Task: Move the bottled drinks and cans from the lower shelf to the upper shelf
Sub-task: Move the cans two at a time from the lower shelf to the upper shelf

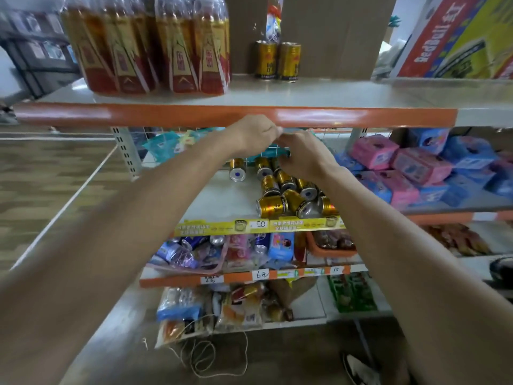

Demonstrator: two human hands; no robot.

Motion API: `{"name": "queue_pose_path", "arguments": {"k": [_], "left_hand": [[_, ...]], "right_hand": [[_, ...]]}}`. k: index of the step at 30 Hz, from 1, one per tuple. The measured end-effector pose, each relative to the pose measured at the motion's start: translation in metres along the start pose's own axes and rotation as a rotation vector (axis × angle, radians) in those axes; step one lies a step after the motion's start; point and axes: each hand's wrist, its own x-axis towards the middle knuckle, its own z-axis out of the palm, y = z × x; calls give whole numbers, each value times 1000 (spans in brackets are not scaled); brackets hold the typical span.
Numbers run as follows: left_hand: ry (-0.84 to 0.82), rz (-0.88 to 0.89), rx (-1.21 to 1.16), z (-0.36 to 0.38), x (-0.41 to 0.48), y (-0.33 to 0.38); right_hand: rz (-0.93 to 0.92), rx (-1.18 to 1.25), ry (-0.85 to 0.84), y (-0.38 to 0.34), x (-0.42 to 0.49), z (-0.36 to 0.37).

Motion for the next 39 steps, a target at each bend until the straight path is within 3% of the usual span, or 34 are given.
{"name": "queue_pose_path", "arguments": {"k": [9,12,18,23,28,34,39], "left_hand": [[-260,-108,83,103,8,-31],[-329,-176,27,141,20,-51],[-289,-248,38,189,50,-67],[-188,-251,66,224,89,-87],[-115,-206,94,241,102,-105],[-130,-338,-156,243,100,-128],[-209,-391,-315,246,93,-143]], "right_hand": [[360,11,-316,39,-32,79],[366,102,-350,56,-41,91],[481,177,-363,126,-37,135],[359,185,-393,153,-7,168],[401,277,-446,169,13,199],[469,334,-423,172,23,205],[437,194,-486,162,20,205]]}}
